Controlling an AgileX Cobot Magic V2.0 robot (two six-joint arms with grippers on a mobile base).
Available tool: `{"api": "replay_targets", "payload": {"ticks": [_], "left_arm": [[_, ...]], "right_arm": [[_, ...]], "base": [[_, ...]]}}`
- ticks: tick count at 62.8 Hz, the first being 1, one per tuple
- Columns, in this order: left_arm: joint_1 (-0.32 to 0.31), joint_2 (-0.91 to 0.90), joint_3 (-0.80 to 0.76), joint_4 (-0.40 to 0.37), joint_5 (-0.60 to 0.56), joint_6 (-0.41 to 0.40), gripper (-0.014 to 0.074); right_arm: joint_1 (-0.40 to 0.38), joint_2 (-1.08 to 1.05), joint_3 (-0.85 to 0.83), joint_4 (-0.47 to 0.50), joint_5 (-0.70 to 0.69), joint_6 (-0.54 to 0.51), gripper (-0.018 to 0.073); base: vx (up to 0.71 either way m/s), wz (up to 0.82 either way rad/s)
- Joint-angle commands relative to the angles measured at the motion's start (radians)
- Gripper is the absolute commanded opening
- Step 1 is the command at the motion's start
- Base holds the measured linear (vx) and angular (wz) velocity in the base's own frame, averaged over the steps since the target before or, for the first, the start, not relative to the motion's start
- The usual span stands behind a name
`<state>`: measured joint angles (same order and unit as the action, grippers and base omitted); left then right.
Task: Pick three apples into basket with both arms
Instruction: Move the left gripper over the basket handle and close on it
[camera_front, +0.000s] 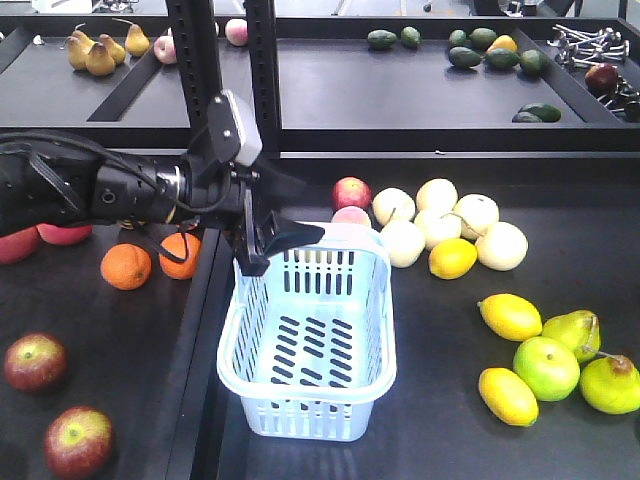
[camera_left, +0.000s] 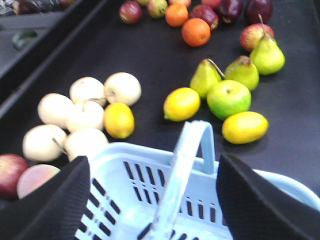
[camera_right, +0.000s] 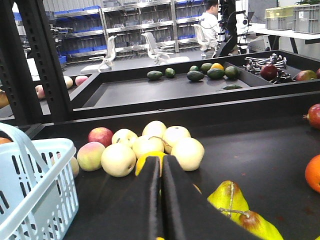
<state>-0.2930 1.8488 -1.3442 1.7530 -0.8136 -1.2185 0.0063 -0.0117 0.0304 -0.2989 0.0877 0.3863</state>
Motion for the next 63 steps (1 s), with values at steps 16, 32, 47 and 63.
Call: {"api": "replay_targets", "payload": {"ticks": [16, 32, 47, 63], "left_arm": [[-0.004, -0.04, -0.028, 0.052, -0.014, 0.011, 0.0501], [-0.004, 0.021, -0.028, 0.052, -0.004, 0.018, 0.0501], [-0.004, 0.058, -0.028, 0.052, 0.027, 0.041, 0.0501], [-0.004, 0.068, -0.028, 0.052, 0.042, 0.024, 0.0461]], "right_arm": [[-0.005, -0.013, 0.011, -0.011, -0.074, -0.002, -0.0004], [-0.005, -0.013, 0.011, -0.011, -0.074, -0.002, -0.0004], [-0.005, -0.013, 0.011, -0.011, -0.074, -0.002, -0.0004], [-0.005, -0.013, 0.011, -0.011, -0.074, -0.002, -0.0004]], "base": [[0.0, 0.0], [0.0, 0.0], [0.0, 0.0], [0.0, 0.0]]}}
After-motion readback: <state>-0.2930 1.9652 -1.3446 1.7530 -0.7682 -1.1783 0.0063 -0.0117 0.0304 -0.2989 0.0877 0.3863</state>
